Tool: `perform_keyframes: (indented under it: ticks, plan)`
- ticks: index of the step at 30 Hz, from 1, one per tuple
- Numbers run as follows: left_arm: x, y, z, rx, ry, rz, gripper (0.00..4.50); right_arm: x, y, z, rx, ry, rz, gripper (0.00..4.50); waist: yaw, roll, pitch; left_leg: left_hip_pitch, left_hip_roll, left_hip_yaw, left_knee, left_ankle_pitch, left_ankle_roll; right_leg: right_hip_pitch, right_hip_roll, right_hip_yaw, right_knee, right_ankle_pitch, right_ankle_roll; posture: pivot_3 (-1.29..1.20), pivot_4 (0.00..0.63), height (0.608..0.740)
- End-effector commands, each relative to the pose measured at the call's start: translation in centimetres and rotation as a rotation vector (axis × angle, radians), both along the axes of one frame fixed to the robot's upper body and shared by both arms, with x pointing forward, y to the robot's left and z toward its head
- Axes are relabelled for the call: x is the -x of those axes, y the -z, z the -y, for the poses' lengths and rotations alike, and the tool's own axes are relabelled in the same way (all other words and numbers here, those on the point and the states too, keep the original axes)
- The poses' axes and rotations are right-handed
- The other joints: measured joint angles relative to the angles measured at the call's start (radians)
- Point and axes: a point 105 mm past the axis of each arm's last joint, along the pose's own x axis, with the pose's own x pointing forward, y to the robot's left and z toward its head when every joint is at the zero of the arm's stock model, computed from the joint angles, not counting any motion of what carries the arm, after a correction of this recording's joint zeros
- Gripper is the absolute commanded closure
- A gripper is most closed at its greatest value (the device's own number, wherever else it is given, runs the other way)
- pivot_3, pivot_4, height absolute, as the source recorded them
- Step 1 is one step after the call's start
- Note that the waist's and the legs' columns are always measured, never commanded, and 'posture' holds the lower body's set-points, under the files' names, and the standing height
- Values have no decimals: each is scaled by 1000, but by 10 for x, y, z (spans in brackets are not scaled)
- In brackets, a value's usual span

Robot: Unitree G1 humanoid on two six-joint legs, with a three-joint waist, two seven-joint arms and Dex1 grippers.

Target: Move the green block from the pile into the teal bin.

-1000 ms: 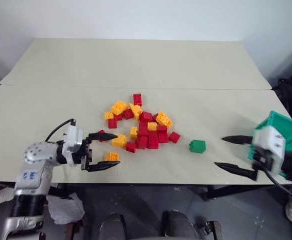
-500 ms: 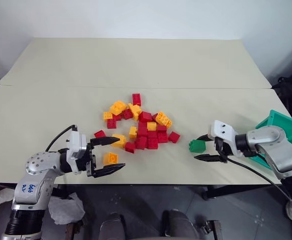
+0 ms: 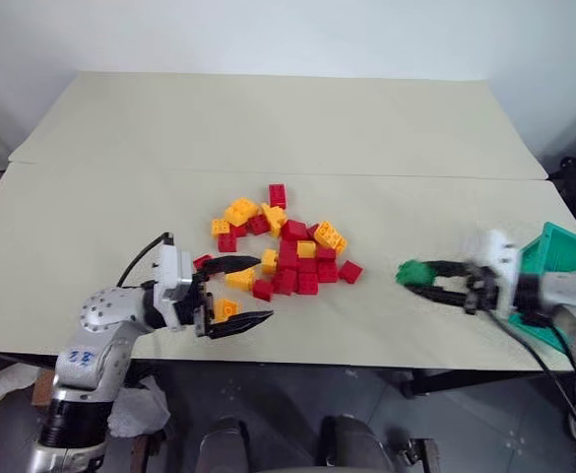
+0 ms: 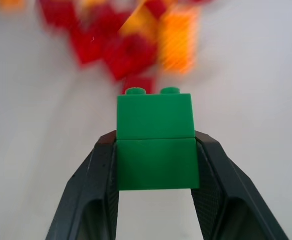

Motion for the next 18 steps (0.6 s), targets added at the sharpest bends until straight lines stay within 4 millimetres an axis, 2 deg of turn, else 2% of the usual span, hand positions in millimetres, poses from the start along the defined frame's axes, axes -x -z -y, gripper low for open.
perform_keyframes:
  ticks: [1, 3, 8, 13, 18]
  plan:
    - [1, -7, 24, -10, 40, 73, 0, 14, -38, 38, -90, 238, 152, 3001, 0, 0, 0, 0, 0, 0, 0, 0, 0, 1, 0, 0, -1, 0, 0, 0, 150, 740]
    - [-3, -9, 37, 0, 46, 91, 0, 23, -43, 69, -110, 430, 189, 3001, 4, 0, 0, 0, 0, 0, 0, 0, 0, 2, 0, 0, -2, 0, 0, 0, 150, 740]
    - [-8, -14, 58, 54, 84, 95, 0, 41, -32, 121, -47, 735, 178, 3001, -4, 1, -1, 0, 0, 0, 0, 0, 0, 2, 0, 0, -3, 0, 0, 0, 150, 740]
    - [-10, -10, 67, 28, 117, 111, 0, 45, -22, 153, -5, 911, 140, 3001, -10, 6, -4, 2, 0, 1, 0, 0, 0, 3, 1, 2, -3, 0, 0, 0, 150, 740]
    - [-11, -7, 67, 14, 114, 112, 0, 40, -14, 162, 13, 946, 96, 3001, -6, 6, -4, 2, -1, 1, 0, 0, 0, 2, 1, 3, -4, 0, 0, 0, 150, 740]
